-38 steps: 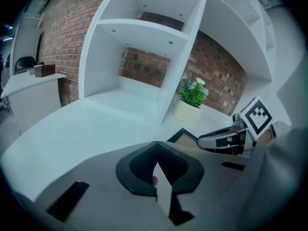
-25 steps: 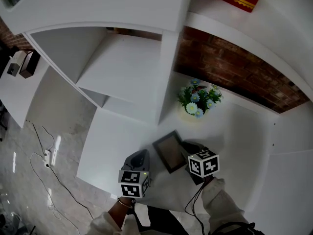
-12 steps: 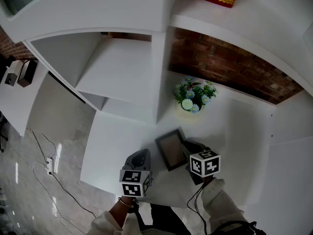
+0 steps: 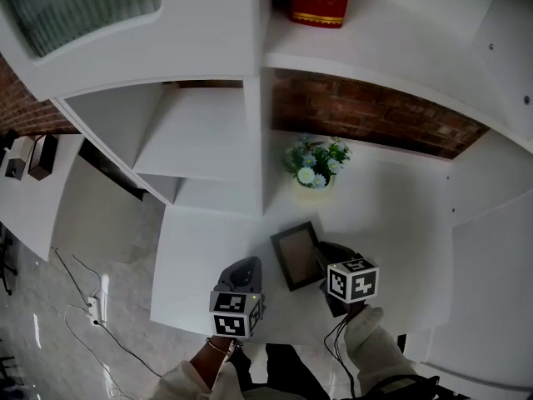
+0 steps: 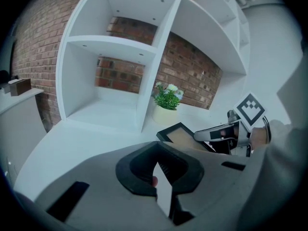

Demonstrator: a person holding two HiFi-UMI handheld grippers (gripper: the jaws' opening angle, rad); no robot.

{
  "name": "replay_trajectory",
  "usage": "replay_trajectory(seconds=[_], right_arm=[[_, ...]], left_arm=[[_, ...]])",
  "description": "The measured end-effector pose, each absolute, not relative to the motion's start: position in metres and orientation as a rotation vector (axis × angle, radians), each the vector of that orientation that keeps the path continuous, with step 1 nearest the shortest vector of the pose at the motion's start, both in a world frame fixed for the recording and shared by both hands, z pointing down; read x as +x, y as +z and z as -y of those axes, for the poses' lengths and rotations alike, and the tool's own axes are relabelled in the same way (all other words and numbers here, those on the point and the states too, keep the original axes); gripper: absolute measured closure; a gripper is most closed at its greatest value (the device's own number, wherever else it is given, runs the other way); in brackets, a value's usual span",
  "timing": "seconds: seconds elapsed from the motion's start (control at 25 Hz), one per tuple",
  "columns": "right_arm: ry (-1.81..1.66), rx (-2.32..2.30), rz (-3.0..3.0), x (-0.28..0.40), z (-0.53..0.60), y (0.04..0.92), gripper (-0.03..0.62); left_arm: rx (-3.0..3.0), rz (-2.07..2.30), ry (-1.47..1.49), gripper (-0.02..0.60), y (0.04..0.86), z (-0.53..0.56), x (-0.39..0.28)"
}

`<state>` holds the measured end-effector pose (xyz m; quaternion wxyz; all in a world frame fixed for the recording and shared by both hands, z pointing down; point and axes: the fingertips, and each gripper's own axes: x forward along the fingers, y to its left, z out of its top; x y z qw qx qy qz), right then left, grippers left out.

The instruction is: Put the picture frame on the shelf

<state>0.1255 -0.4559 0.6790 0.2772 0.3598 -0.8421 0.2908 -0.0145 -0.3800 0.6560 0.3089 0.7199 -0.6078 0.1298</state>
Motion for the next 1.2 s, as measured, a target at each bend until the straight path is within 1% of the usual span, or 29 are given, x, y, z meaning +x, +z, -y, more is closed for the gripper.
replay_trajectory(seconds=[0.56,0.96,1.2], right_arm=[[0.825,1.263,2.282,0.147,0.402,0.612,0.522],[0.745,1.459,2.308,0.161,0.375,0.561,0.522],[0.658,1.586,2.354,0.176,0.376,0.506,0.522]], left_arm=[[2.155,1.516,0.326,0.575,0.588,0.358,0.001],[2.302,1.480,0.273,0.575,0.541,0.340,0.011],[2.400,1.486,0.196,0.575,0.496,0.341,0.016]])
